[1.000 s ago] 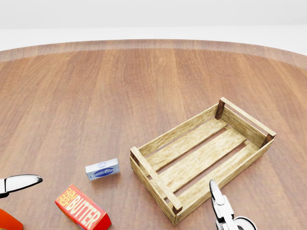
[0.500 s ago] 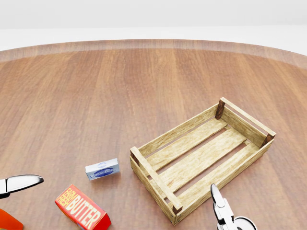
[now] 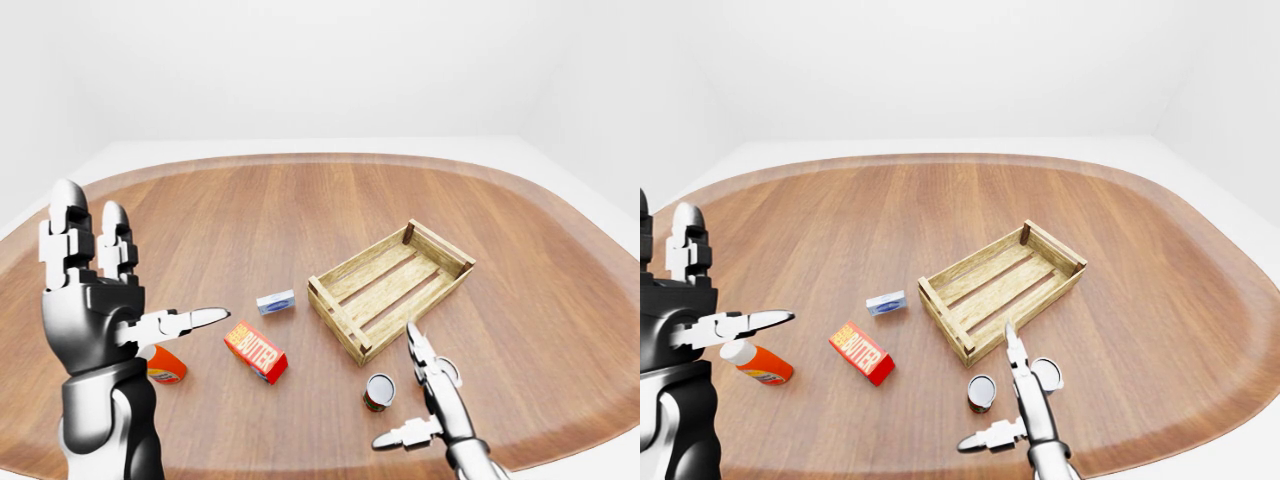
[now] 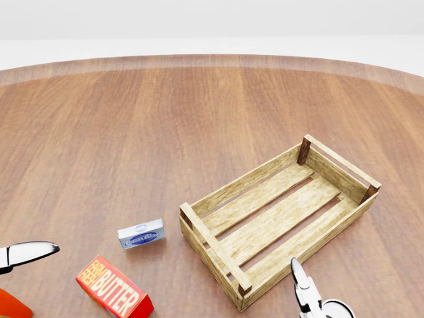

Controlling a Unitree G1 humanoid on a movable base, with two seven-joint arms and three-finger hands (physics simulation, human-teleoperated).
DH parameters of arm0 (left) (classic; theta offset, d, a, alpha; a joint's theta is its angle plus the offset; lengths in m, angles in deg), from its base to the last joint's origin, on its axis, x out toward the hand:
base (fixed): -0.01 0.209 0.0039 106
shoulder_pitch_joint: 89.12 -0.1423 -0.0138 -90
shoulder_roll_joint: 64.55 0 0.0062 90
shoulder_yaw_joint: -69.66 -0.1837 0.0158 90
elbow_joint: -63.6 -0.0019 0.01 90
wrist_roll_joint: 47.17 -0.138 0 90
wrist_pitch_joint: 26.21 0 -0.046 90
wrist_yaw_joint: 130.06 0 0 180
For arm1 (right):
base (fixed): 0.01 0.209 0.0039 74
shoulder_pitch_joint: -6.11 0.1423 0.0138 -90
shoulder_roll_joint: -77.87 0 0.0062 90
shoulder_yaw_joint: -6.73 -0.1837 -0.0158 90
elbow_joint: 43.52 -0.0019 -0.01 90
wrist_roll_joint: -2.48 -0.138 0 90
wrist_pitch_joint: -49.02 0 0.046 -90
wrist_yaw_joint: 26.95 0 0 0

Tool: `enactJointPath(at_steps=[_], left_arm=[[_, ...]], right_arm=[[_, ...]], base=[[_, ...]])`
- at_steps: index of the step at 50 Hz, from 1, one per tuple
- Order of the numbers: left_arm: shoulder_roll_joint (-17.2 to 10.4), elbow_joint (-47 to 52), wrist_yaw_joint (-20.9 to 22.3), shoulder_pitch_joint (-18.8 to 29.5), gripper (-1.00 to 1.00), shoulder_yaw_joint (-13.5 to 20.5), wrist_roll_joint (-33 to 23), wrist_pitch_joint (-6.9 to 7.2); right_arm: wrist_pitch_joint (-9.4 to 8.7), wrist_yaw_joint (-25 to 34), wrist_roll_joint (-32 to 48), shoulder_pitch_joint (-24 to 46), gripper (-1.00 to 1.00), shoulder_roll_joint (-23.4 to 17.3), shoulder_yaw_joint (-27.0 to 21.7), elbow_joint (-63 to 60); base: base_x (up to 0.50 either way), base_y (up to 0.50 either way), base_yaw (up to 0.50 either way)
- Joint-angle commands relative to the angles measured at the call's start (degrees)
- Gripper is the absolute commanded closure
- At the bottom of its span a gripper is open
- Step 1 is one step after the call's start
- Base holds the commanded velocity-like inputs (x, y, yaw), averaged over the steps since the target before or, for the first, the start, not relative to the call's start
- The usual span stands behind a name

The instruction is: Pick up the tomato sauce, and put it in the wooden tray.

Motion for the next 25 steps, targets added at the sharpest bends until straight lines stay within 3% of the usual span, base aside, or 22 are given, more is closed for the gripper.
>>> enactJointPath(at_steps=[1,25], left_arm=[[-0.08,-0.21,0.0,0.12,-1.0,0.17,0.05,0.0],[0.09,-0.17,0.03,-0.01,-1.0,-0.41,-0.31,0.0]], right_arm=[[0.0,-0.02,0.29,0.39,-1.0,0.17,-0.17,1.2],[0.0,-0.34,0.74,1.96,-1.0,0.38,-0.68,6.18]], base=[[0.0,0.0,0.0],[0.0,0.0,0.0]])
